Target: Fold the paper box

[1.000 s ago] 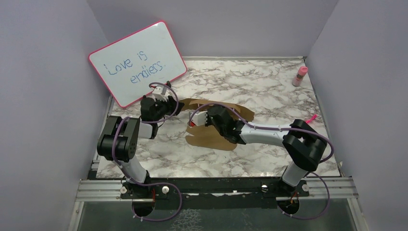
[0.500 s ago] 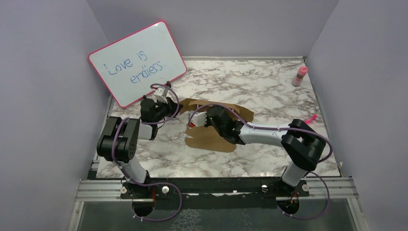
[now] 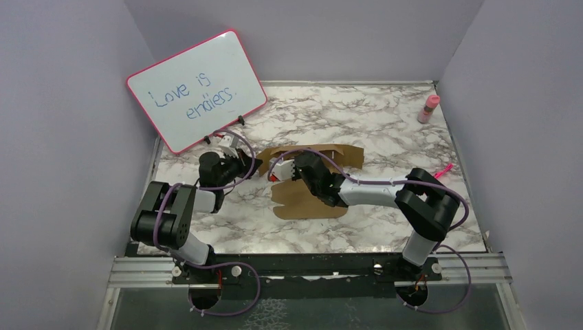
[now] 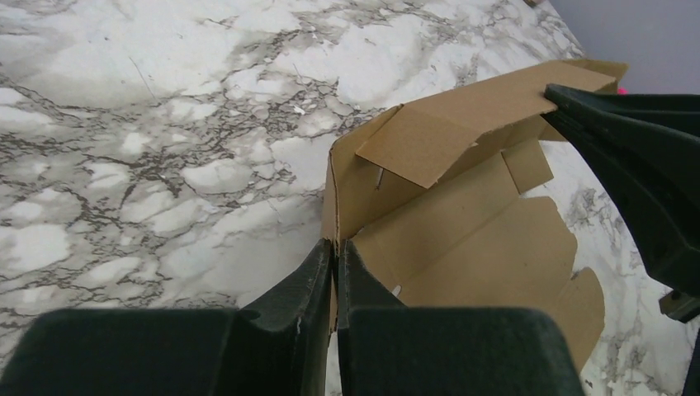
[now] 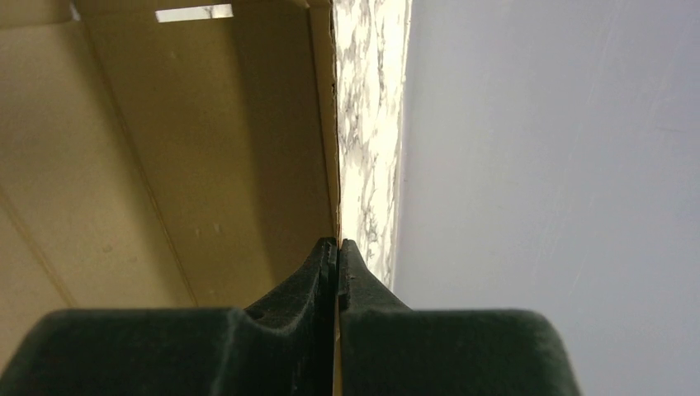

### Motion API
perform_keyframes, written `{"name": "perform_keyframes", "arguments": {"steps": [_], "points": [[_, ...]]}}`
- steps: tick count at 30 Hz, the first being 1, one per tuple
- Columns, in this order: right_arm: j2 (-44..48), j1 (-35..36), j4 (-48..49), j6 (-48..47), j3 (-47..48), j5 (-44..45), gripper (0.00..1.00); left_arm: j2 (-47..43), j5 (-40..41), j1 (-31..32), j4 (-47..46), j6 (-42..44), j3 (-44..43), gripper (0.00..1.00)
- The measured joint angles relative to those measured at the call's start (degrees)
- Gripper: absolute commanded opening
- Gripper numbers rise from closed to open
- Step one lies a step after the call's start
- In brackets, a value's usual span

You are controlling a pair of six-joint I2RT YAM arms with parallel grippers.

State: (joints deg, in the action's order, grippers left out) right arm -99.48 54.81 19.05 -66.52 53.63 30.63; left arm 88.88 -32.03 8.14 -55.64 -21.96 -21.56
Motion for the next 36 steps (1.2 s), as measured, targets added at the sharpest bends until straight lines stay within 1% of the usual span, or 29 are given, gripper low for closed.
{"name": "perform_keyframes", "arguments": {"steps": [8,14,20,24,30,36], "points": [[0.0,0.0,4.5,-2.54,-0.92,1.95,0.06,-4.07,2.89,3.69,0.0,-2.8,3.32,0.07],[-0.42,0.0,12.26,-6.08,-3.39,2.21,0.08,-4.2,6.32,5.2,0.33,-3.52,2.56,0.07],[-2.23,-0.2,20.92,-8.72,-3.93,2.27,0.08,-3.08,10.54,5.18,1.27,-0.96,-4.09,0.07],[-4.22,-0.33,26.91,-10.36,-3.98,2.25,0.08,-1.88,12.15,5.16,1.29,1.49,-6.14,0.07],[-8.96,-0.42,35.47,-13.6,-5.9,2.25,0.09,0.46,13.44,5.55,1.31,3.72,-6.71,0.07],[-10.88,-0.48,40.24,-16.09,-8.22,3.1,0.1,1.73,16.24,9.86,1.38,4.66,-4.98,0.07]]}}
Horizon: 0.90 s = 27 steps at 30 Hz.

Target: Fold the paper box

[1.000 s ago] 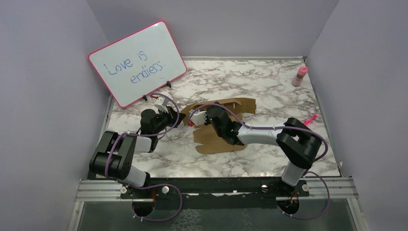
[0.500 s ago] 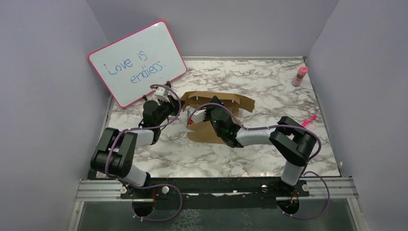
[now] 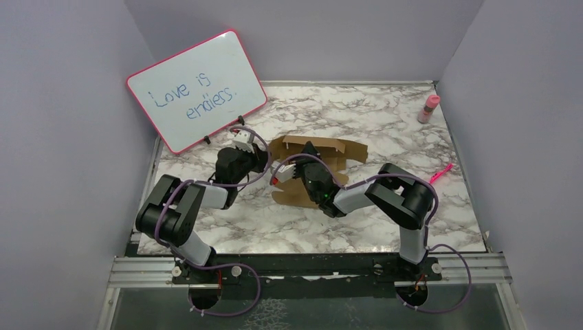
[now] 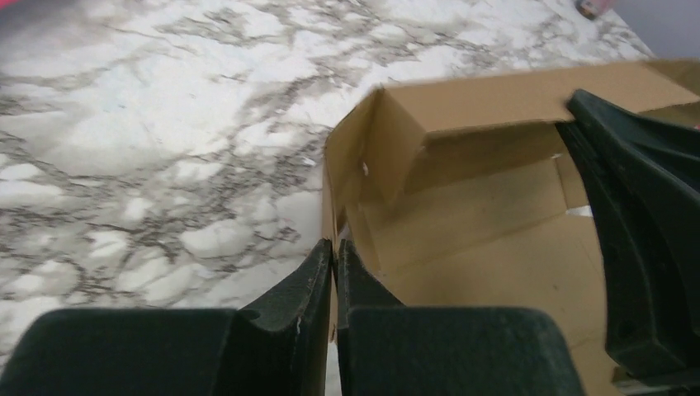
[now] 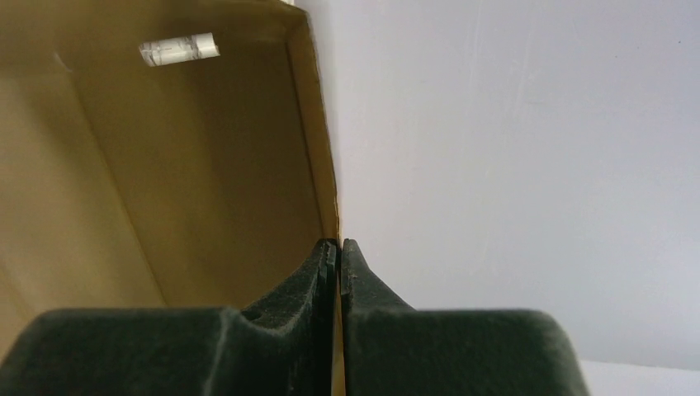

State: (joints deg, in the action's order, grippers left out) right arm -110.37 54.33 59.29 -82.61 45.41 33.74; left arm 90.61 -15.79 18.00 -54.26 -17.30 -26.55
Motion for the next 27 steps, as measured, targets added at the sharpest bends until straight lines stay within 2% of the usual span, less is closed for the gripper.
{"name": "perform_keyframes", "arguments": {"steps": [6,19,27], "points": [[0.0,0.07,0.52,0.66,-0.39,-0.02,0.11,0.07,0.74,5.11,-1.03,-0.92,2.05,0.07],[1.31,0.17,0.07,3.87,-4.76,0.07,0.16,0.35,2.47,7.02,-2.29,-3.02,4.61,0.09],[1.86,0.9,0.07,5.03,-5.97,0.11,0.18,0.37,3.23,9.51,-2.54,-4.28,5.6,0.21]]}}
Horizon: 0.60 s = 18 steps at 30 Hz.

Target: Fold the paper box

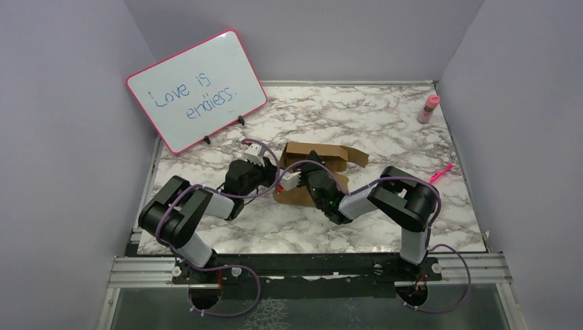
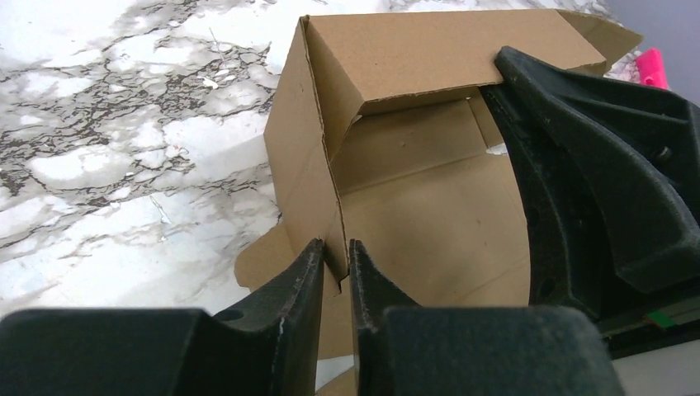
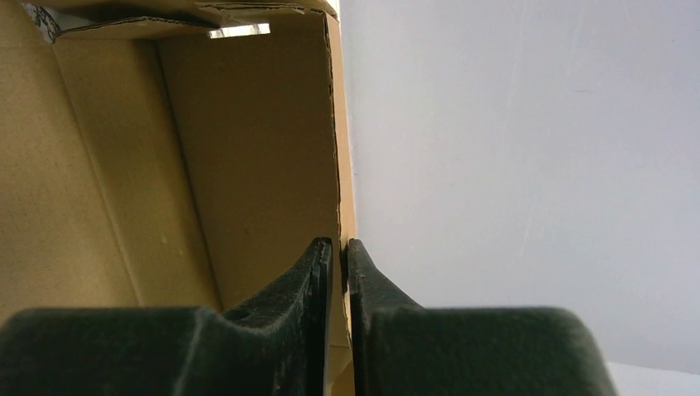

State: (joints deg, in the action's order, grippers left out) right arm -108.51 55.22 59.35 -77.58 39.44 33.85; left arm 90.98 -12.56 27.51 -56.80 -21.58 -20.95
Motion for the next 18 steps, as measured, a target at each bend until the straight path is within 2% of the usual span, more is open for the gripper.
{"name": "perform_keyframes", "arguments": {"steps": [9,13,18], "points": [[0.11,0.0,0.04,1.27,-1.16,0.0,0.18,0.0,-0.02,0.24,-0.13,-1.51,0.2,0.32],[0.11,0.0,0.09,1.31,-1.49,-0.02,0.18,-0.22,-0.02,0.24,-0.09,-1.62,0.31,0.42],[0.15,0.02,0.13,1.42,-1.57,-0.02,0.18,-4.79,-0.13,-1.73,0.63,-1.75,1.97,0.49]]}}
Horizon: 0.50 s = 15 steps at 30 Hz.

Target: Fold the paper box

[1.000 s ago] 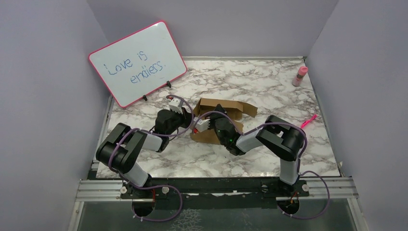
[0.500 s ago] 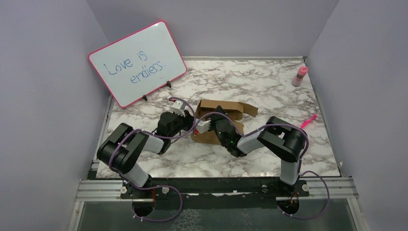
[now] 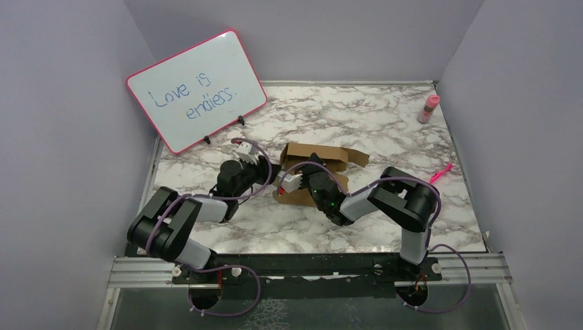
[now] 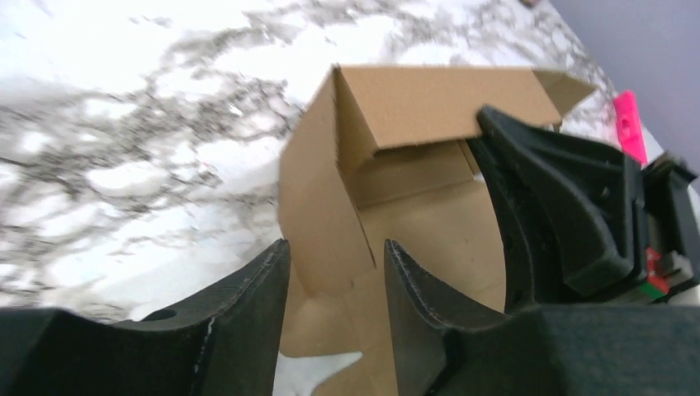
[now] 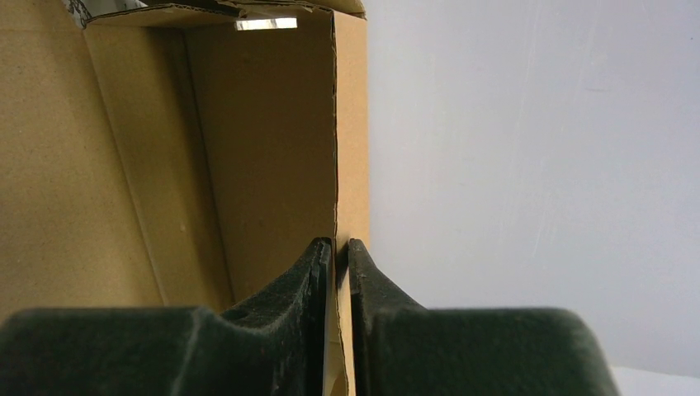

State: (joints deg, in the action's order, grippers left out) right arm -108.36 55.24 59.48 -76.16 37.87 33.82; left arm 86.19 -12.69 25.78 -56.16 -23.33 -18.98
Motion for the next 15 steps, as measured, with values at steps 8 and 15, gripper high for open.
{"name": "perform_keyframes", "arguments": {"steps": [8,15], "points": [[0.02,0.0,0.0,0.09,-0.07,0.0,0.18,-8.07,-0.11,-6.01,2.71,0.87,0.15,0.53],[0.07,0.0,-0.24,0.44,-0.07,0.0,0.18,-6.67,-0.68,-9.97,3.13,1.57,-1.07,0.57]]}}
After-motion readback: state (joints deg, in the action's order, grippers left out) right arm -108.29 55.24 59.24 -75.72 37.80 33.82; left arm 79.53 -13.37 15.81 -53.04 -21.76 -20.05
